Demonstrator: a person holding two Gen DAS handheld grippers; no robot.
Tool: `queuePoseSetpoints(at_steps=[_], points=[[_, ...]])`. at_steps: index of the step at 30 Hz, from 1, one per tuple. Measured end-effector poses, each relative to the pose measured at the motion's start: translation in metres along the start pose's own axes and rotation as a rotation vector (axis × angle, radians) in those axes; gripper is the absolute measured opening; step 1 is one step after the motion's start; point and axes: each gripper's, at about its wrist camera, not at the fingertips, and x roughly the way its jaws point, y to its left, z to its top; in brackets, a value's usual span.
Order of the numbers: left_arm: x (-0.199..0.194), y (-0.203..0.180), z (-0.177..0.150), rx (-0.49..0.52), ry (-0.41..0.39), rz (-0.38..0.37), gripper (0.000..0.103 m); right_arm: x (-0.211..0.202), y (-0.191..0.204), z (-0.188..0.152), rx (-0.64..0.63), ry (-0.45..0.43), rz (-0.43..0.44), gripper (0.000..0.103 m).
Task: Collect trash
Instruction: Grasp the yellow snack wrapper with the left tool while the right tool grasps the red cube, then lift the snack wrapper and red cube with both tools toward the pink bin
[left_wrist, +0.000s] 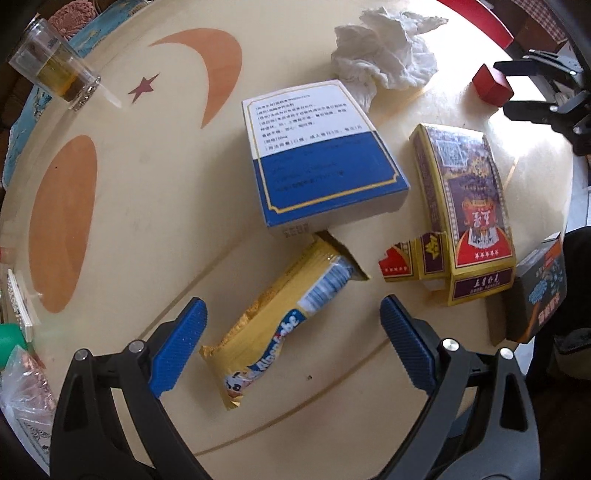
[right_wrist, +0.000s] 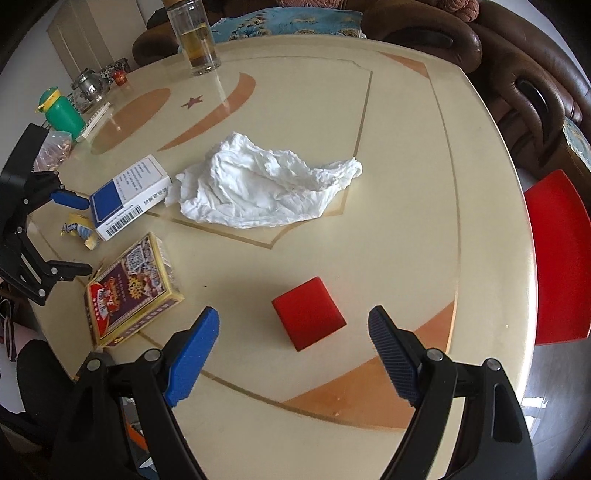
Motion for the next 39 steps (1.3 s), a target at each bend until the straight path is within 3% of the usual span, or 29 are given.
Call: queuePoseSetpoints(at_steps=[5, 10, 18, 23, 28, 31, 33, 34, 39], points=[[0.003, 0.004, 0.001, 0.015, -0.007, -0.035, 0.092, 0.008, 0.002, 0.000, -0.032, 0.010, -0.012, 0.080], [-0.001, -0.003, -0.005, 0.049, -0.037, -0.052, 0.084, 0.013, 0.004, 0.001, -0.060, 0.016, -0.024, 0.079], [-0.008, -0.018, -0.009, 0.080, -0.058, -0.059, 0.067, 0.016, 0.001, 0.002, -0.078, 0.002, -0.055, 0.062], [-0.022, -0.035, -0.010, 0.066, -0.047, -0.056, 0.063, 0.011, -0.005, -0.001, -0.060, -0.009, -0.074, 0.041], [-0.023, -0.042, -0.014, 0.025, -0.024, -0.051, 0.061, 0.010, -0.005, -0.004, -0.041, -0.013, -0.083, 0.037], [-0.023, -0.037, -0.015, 0.001, -0.021, -0.047, 0.050, 0.010, -0.004, -0.005, -0.027, -0.015, -0.089, 0.037], [-0.024, -0.033, -0.017, -0.016, -0.016, -0.047, 0.032, 0.009, -0.003, -0.006, -0.024, -0.011, -0.098, 0.037], [-0.024, -0.030, -0.018, -0.024, -0.011, -0.048, 0.029, 0.009, -0.002, -0.006, -0.018, -0.007, -0.104, 0.037], [-0.025, -0.024, -0.021, -0.079, -0.006, -0.044, 0.024, 0.009, 0.004, -0.006, -0.014, 0.001, -0.128, 0.037]])
